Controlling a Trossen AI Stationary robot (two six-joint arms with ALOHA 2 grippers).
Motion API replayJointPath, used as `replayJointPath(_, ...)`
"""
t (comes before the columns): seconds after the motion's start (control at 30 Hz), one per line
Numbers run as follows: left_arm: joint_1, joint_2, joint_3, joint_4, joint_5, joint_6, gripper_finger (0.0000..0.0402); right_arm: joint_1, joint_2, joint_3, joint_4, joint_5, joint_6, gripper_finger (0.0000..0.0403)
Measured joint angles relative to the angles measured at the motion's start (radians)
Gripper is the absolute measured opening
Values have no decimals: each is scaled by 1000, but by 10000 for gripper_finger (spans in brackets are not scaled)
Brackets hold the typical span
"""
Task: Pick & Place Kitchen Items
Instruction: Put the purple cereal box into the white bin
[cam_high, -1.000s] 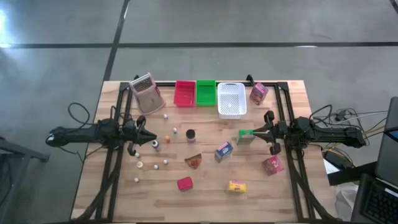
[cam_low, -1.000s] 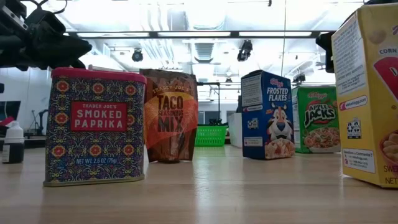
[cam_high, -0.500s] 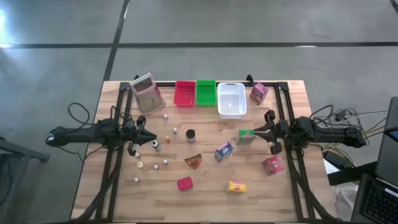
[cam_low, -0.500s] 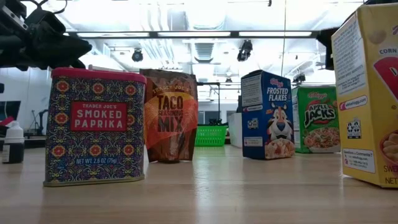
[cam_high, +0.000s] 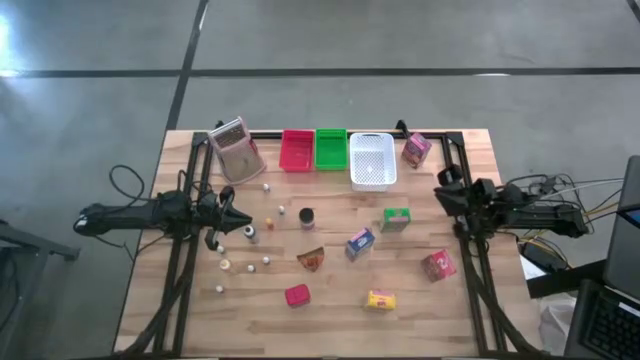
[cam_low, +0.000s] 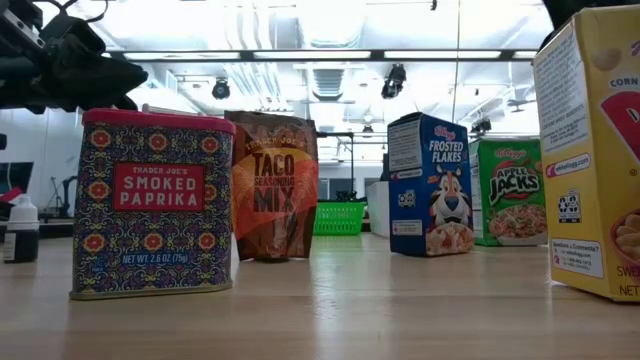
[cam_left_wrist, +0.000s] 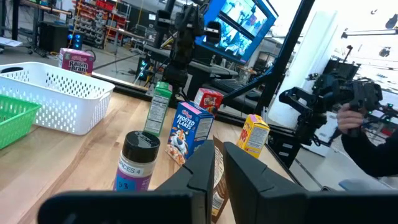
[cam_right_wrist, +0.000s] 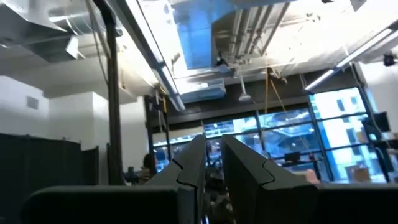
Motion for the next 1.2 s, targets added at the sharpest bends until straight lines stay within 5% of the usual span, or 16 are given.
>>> replayJointPath(0.4,0,17,5,-16,82,-43,39,0,9,2,22,10,-3,52)
replayJointPath(0.67,0,22,3,-5,79,-40,39,0,64,166,-78,9,-107,52)
replayJointPath(0.73,0,29,-2,37,5,38,39,0,106,228,-130,8,-129,52)
replayJointPath(0.83,0,39,-3,288,-255,119,39,0,190,320,-214,6,-133,52)
replayJointPath(0.93,1,43,-2,562,-504,48,39,0,292,412,-334,6,-136,52)
replayJointPath(1.0,1,44,0,673,-583,31,39,0,370,479,-412,6,-136,52)
replayJointPath(1.07,3,47,14,761,-522,120,39,0,443,544,-498,6,-137,52)
replayJointPath(1.2,1,71,111,780,-40,316,39,0,561,686,-749,7,-145,52)
